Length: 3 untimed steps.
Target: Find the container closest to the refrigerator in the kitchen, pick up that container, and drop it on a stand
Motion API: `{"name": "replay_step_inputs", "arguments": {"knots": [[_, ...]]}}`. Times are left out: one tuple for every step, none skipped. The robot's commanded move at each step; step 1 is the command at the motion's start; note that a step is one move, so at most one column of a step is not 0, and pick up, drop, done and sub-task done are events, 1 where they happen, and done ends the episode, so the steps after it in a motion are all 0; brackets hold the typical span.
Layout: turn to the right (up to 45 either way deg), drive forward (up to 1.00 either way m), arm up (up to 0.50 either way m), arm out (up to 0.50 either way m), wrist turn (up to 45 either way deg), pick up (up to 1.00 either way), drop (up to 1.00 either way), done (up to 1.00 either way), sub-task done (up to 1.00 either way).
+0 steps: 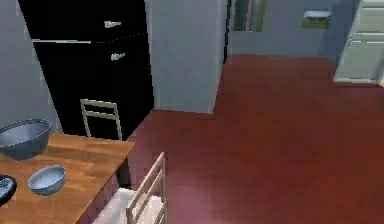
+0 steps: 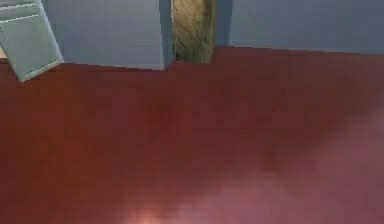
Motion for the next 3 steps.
{"name": "replay_step_inputs", "arguments": {"knots": [[45.0, 0.0, 0.0, 0.0, 0.0, 0.0, 0.0, 0.0, 0.0], [45.0, 0.0, 0.0, 0.0, 0.0, 0.0, 0.0, 0.0, 0.0], [9.0, 0.0, 0.0, 0.0, 0.0, 0.0, 0.0, 0.0, 0.0]]}}
